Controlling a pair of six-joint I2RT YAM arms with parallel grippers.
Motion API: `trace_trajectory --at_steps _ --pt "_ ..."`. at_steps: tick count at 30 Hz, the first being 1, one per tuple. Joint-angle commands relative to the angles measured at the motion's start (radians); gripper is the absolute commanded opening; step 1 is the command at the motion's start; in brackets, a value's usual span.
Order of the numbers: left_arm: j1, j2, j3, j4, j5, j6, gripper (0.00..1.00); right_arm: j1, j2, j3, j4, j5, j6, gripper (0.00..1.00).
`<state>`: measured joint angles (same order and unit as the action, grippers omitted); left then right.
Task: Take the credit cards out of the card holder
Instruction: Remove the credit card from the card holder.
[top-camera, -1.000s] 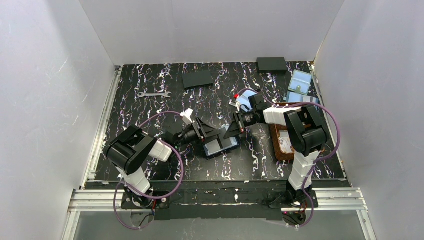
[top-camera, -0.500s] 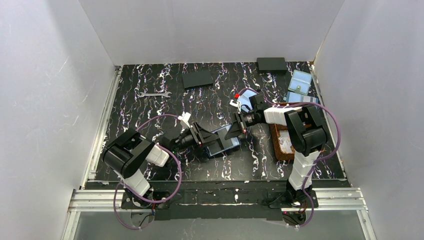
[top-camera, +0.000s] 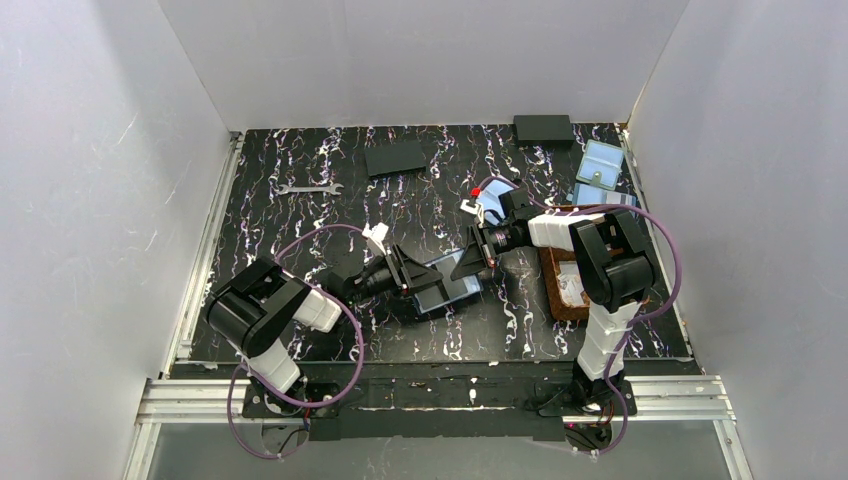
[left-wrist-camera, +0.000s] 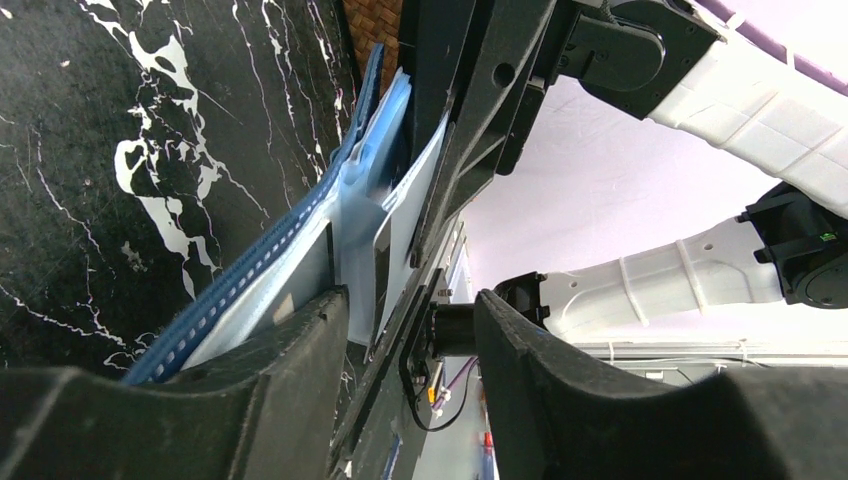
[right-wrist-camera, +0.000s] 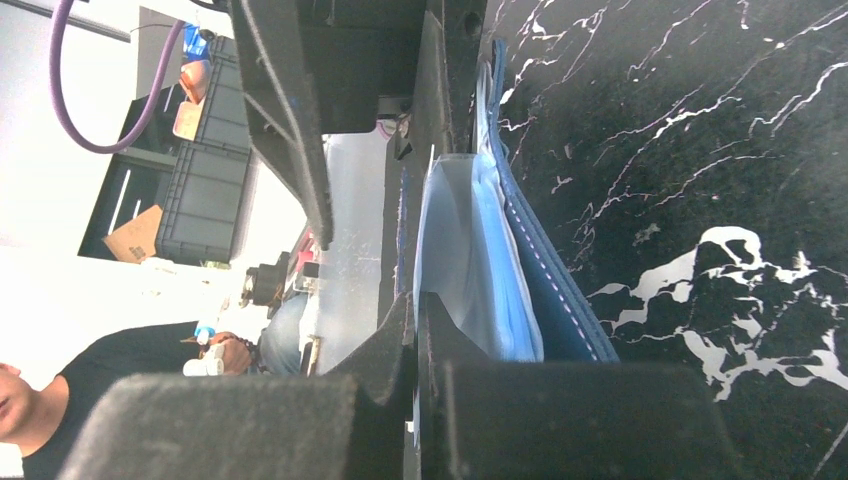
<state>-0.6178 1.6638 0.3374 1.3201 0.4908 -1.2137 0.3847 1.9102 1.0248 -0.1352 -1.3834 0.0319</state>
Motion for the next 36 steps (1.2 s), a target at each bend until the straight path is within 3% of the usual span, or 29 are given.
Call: trace_trajectory --at_steps 1,7,14,19,23,27,31,36 --pt "-0.003 -0.010 0.033 -0.004 0.007 0.029 0.43 0.016 -0.016 0.037 -0.042 -0.097 -0.028 0.01" --pt "-0.003 0.003 0.038 0.000 0.007 0.034 0.33 0.019 -0.014 0.040 -0.053 -0.098 -0.029 0.01" --pt "-0.003 0.028 0.045 0.039 0.035 0.033 0.08 0.019 -0.010 0.042 -0.055 -0.096 -0.029 0.01" --pt "-0.004 0.027 0.031 0.056 0.042 0.038 0.04 0.017 -0.003 0.044 -0.056 -0.075 -0.029 0.01" --pt "-0.003 0.024 0.022 0.063 0.047 0.045 0.02 0.017 0.002 0.044 -0.063 -0.050 -0.028 0.22" --pt "0.001 0.024 0.017 0.068 0.054 0.048 0.01 0.016 0.000 0.044 -0.065 -0.042 -0.029 0.26" --pt "0.006 0.029 0.014 0.073 0.065 0.045 0.01 0.012 0.001 0.043 -0.066 -0.039 -0.028 0.26" --pt "0.013 0.037 0.009 0.086 0.076 0.039 0.01 0.006 0.003 0.047 -0.070 -0.032 -0.028 0.12"
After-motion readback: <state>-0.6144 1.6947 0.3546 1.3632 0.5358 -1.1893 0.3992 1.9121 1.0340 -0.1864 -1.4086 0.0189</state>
